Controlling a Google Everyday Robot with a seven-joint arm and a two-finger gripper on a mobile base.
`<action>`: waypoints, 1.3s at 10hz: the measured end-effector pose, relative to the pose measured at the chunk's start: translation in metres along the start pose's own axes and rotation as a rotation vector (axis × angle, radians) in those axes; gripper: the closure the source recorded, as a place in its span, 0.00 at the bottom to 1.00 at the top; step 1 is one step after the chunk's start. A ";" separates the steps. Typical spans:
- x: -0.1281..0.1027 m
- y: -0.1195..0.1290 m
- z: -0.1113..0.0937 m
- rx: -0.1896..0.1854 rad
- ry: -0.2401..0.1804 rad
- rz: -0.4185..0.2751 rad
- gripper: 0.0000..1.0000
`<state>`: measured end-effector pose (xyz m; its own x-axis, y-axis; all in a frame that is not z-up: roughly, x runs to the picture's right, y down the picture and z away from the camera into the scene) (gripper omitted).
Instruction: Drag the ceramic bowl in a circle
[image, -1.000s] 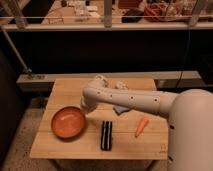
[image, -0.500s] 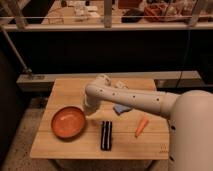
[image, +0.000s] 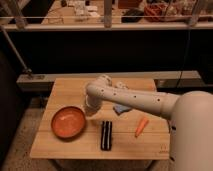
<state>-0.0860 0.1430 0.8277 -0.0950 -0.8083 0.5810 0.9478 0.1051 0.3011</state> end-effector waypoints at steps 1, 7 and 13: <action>0.001 -0.001 0.001 0.003 0.004 -0.008 0.21; 0.001 -0.008 0.011 0.011 0.002 -0.035 0.20; -0.003 -0.018 0.030 0.018 -0.019 -0.060 0.29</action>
<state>-0.1120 0.1608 0.8434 -0.1579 -0.8023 0.5757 0.9345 0.0669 0.3495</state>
